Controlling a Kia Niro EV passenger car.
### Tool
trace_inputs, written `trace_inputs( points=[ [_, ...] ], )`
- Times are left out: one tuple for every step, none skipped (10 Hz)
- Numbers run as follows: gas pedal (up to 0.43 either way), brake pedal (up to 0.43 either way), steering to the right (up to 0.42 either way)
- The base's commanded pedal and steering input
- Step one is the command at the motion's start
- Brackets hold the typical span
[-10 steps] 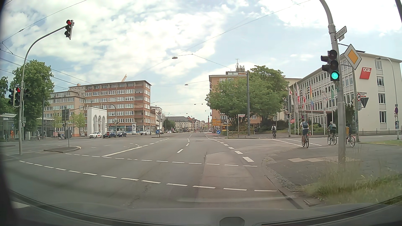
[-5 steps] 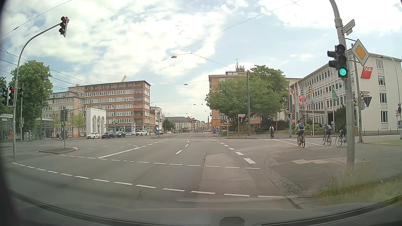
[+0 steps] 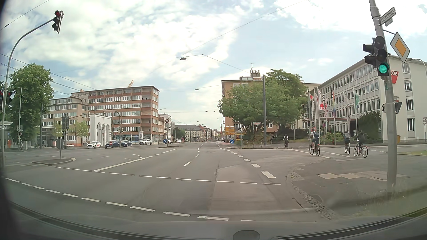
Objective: Follow the waypoints while adhering to traffic rules and regulations
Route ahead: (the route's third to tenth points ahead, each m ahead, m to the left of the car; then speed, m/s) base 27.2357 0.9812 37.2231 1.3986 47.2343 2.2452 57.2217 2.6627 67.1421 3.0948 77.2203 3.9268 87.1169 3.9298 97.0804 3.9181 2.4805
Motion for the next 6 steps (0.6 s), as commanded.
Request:
trace_inputs(
  points=[
    [0.441, 0.030, 0.005],
    [0.441, 0.030, 0.005],
    [0.449, 0.030, 0.004],
    [0.461, 0.030, 0.003],
    [0.461, 0.030, 0.002],
    [0.461, 0.030, 0.001]
  ],
)
